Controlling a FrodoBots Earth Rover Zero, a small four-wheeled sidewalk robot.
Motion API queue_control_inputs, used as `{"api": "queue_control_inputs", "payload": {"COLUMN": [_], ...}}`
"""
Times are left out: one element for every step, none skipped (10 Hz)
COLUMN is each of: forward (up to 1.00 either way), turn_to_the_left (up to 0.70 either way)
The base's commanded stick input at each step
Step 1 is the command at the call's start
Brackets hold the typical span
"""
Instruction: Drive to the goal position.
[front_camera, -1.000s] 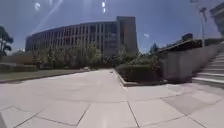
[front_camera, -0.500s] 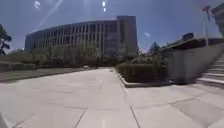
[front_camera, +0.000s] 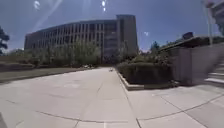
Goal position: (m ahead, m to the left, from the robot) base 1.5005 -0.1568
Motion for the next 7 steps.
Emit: {"api": "queue_control_inputs", "payload": {"forward": [0.63,0.63,0.63,0.63,0.63,0.63,0.64], "turn_to_the_left": [-0.14,-0.18,-0.04,0.00,0.00,-0.03,-0.21]}}
